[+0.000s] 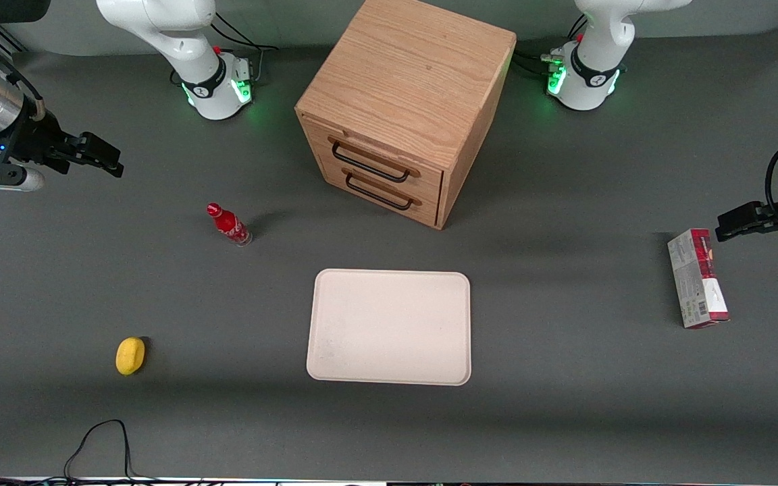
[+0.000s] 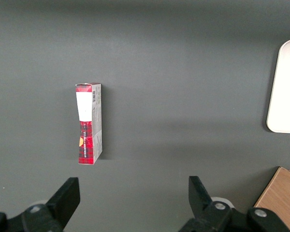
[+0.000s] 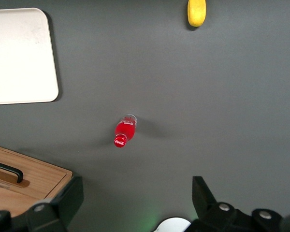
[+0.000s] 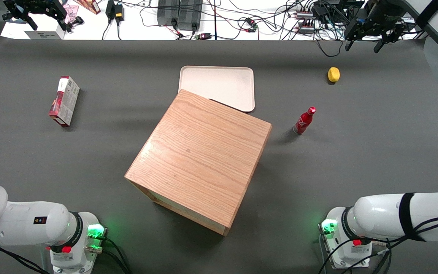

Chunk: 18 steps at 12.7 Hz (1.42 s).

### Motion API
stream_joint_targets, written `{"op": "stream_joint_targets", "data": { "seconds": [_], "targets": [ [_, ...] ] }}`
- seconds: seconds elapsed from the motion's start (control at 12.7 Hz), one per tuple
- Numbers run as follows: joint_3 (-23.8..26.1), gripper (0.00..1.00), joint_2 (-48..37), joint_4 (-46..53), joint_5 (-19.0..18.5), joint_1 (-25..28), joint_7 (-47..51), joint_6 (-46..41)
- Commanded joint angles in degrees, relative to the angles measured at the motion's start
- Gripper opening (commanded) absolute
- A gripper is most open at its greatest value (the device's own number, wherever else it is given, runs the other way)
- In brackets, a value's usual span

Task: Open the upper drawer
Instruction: 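Move the right gripper toward the upper drawer's black handle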

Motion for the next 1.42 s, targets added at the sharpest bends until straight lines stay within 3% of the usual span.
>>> {"op": "stream_joint_targets", "data": {
  "seconds": [0.0, 0.39, 0.47, 0.63, 0.94, 1.1, 1.34],
  "targets": [
    [-0.5, 1.00, 0.6, 1.3, 0.8, 0.7, 0.1, -0.5],
    [1.1, 1.00, 2.7, 4.5, 1.6, 1.1, 0.4, -0.6],
    [3.2, 1.00, 2.9, 5.7, 1.7, 1.5, 0.9, -0.6],
    [8.1, 1.00, 4.2, 7.4, 6.7, 1.6, 2.7, -0.5],
    [21.0, 1.00, 12.8, 15.7, 7.0, 1.6, 1.1, -1.2],
    [28.0, 1.00, 17.3, 19.5, 7.0, 1.5, -2.9, -1.2],
    [32.8, 1.00, 21.0, 19.8, 7.4, 1.5, -14.9, -1.2]
  ]
}}
